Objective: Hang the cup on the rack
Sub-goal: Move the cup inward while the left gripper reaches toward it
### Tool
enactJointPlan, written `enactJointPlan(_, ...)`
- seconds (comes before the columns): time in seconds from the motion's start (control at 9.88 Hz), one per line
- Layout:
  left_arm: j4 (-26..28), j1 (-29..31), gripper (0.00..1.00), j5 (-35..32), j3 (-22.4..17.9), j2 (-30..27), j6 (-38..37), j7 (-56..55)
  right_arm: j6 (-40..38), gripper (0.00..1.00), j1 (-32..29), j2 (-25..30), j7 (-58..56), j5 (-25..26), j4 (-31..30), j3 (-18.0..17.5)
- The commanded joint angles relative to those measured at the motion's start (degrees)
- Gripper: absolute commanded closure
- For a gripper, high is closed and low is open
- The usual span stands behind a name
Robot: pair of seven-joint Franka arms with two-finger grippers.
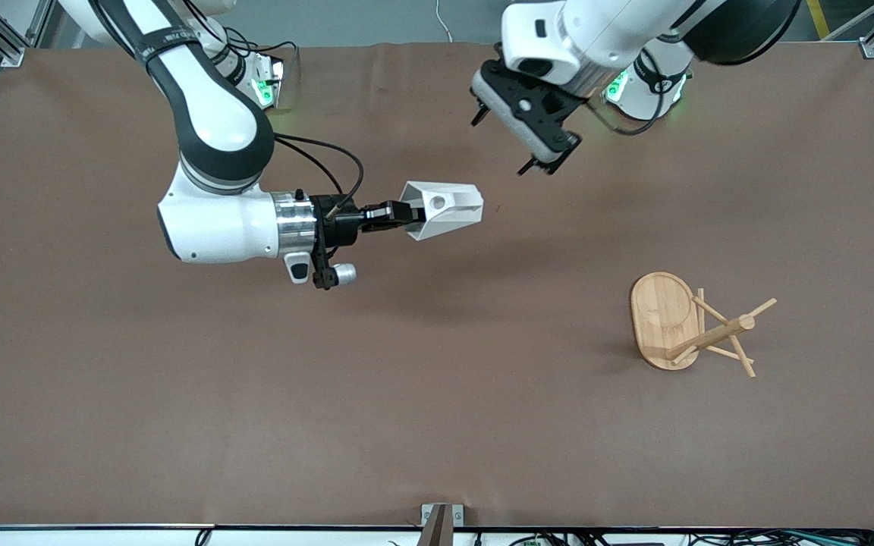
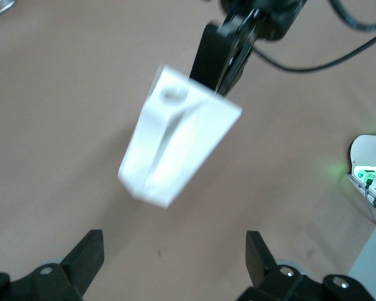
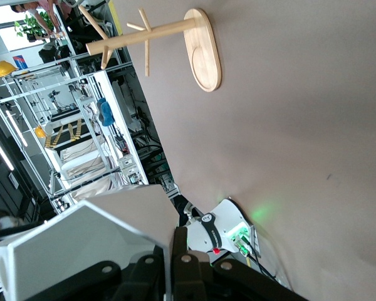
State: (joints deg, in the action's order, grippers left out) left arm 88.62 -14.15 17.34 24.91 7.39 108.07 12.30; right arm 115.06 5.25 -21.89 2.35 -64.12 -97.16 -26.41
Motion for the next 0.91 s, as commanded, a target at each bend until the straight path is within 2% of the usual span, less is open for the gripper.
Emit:
enactJointPlan(0.0, -0.4, 0.3, 0.00, 0.7, 0.2, 4.2, 2.2, 9.9, 0.0, 1.00, -0.9, 0.8, 0.5, -1.7, -1.9, -1.0)
enactJointPlan(0.3, 0.4, 0.0, 0.00, 0.4, 0.2, 5.9, 3.8, 17.5, -0.1, 1.00, -0.7, 1.6, 0.5, -1.7, -1.9, -1.1)
enactJointPlan(0.61, 1.1, -1.9, 0.00, 0.5, 0.2, 7.1, 4.2, 17.9, 0.3, 1.00, -1.2, 2.5, 0.6, -2.0, -1.9, -3.1)
enactJointPlan(0.81, 3.2, -2.6, 0.00, -0.3, 0.3, 8.1, 9.1, 19.9, 0.3, 0.99, -1.1, 3.1, 1.8, -2.0, -1.8, -3.2)
